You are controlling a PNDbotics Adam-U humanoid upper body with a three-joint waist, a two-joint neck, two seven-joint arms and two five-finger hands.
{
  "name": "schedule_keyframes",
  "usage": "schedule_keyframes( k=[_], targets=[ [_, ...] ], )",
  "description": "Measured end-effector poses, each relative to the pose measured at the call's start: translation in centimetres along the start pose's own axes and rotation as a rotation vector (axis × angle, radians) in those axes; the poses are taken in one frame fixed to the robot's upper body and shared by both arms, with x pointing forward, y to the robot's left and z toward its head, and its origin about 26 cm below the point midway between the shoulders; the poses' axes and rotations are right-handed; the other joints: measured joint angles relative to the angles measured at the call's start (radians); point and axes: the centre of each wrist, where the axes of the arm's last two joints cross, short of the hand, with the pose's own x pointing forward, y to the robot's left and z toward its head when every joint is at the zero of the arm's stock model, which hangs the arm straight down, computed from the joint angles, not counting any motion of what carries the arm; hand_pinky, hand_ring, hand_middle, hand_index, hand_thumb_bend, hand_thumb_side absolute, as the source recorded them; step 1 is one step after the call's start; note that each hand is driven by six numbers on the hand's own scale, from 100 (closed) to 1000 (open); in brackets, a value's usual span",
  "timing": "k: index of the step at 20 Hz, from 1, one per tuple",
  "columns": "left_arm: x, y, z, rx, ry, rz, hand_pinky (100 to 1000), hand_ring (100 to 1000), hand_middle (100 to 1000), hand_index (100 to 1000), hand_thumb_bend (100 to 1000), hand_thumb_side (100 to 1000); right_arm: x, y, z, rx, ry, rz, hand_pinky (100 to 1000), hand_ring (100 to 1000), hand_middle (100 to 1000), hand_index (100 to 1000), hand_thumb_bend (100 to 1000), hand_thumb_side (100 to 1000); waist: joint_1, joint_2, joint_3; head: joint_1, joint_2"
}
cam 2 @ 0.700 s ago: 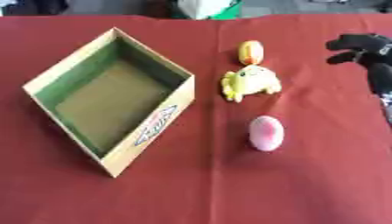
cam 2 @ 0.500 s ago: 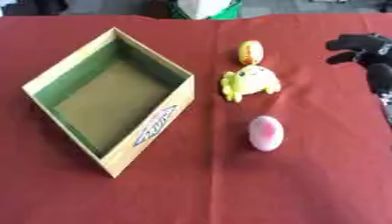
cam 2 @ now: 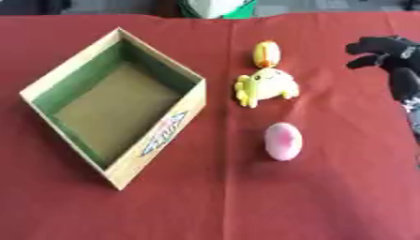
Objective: Pick up objects on the table and place them in the box.
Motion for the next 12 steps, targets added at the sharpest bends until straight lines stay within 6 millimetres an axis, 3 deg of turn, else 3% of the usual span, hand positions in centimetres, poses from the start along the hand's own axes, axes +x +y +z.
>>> schedule_keyframes(
  k=[5,12],
  targets=[
    [0.0,0.0,0.0,-0.003,0.002,-0.001,727,585,668,797,100,935,0.2,-0.7,-1.0,0.186,0.004,0.192,673,800,731,886,110,1000,-0.003,-0.001,0.000,-0.002,0.000],
    [0.0,-0.1,0.1,-0.010,0.006,0.003,727,585,668,797,100,934,0.6,-0.8,-2.4,0.485,0.009,0.473,697,828,746,900,273,1000,-0.011,-0.008,0.007,-0.009,0.000]
  ],
)
